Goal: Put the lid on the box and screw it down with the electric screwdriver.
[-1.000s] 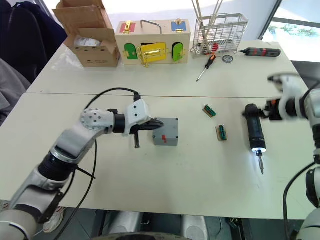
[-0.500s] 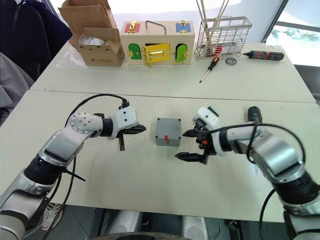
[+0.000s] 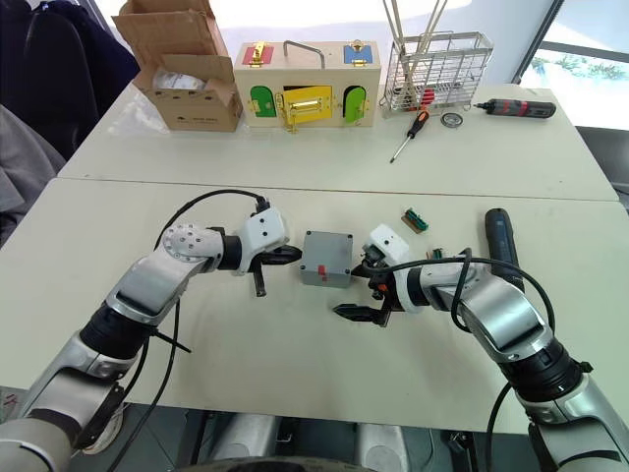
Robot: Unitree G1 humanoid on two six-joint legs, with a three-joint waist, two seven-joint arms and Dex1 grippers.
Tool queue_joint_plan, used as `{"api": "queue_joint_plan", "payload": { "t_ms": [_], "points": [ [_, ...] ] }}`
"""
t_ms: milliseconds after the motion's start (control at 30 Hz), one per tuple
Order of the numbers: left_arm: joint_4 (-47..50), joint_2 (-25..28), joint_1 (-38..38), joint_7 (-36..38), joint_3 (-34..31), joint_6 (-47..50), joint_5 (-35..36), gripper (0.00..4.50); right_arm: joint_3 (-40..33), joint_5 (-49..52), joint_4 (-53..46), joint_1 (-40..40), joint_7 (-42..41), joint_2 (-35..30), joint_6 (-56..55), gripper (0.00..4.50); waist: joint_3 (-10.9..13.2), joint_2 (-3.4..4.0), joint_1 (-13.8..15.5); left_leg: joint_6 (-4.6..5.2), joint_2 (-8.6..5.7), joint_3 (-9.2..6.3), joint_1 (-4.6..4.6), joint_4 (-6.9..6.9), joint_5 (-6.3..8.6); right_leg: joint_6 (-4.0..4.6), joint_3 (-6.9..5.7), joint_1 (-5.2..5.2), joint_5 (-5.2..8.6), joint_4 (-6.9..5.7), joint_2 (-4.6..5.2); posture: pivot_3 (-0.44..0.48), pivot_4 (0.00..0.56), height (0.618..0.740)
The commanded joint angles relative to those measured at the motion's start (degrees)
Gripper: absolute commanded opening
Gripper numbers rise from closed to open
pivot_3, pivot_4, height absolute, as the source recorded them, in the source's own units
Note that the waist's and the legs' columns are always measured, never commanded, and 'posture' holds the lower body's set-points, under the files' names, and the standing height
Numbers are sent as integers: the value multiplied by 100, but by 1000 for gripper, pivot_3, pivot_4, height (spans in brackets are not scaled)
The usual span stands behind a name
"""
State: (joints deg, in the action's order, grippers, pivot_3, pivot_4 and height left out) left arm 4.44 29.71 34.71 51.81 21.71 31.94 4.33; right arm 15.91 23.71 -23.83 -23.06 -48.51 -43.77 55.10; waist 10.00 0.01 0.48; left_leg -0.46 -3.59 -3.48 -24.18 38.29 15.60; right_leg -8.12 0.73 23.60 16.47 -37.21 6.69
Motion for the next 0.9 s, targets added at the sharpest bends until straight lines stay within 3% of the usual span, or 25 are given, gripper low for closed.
{"api": "queue_joint_plan", "payload": {
  "t_ms": [33,300,467,567,667,900],
  "points": [
    [-15,-55,118,33,3,-247,-66,0,-25,231,-477,24,-2,134,124,4481,0,0,-12,0,0,0,0,-2,0,0,0,1,0,0,0,0,150,735],
    [-495,-236,218,-14,-22,-591,-237,0,-73,471,-878,175,146,325,478,4481,-1,0,9,0,-1,0,0,1,0,0,0,0,0,-1,1,0,150,735],
    [-887,143,214,-22,-52,-830,-649,0,-358,373,-881,196,-117,-384,271,4481,-1,0,5,0,-2,0,0,2,0,0,0,-1,0,-1,2,0,150,735],
    [-624,393,127,157,-281,-690,-439,0,-444,160,-621,122,-423,-945,-192,4481,-1,0,-2,0,-2,2,2,1,0,0,0,-1,0,-1,2,0,150,735],
    [-197,564,-38,435,-363,-484,-190,0,-361,-136,-204,-20,-545,-1113,-674,4481,-1,0,-20,1,1,2,4,-1,0,0,-1,-1,0,-2,0,0,150,735],
    [1215,773,-919,866,-404,449,610,0,313,-1074,1474,-849,-1169,-699,-2326,4481,-1,0,-125,1,3,0,4,-3,1,0,0,-1,0,-2,0,0,150,735]
  ]
}}
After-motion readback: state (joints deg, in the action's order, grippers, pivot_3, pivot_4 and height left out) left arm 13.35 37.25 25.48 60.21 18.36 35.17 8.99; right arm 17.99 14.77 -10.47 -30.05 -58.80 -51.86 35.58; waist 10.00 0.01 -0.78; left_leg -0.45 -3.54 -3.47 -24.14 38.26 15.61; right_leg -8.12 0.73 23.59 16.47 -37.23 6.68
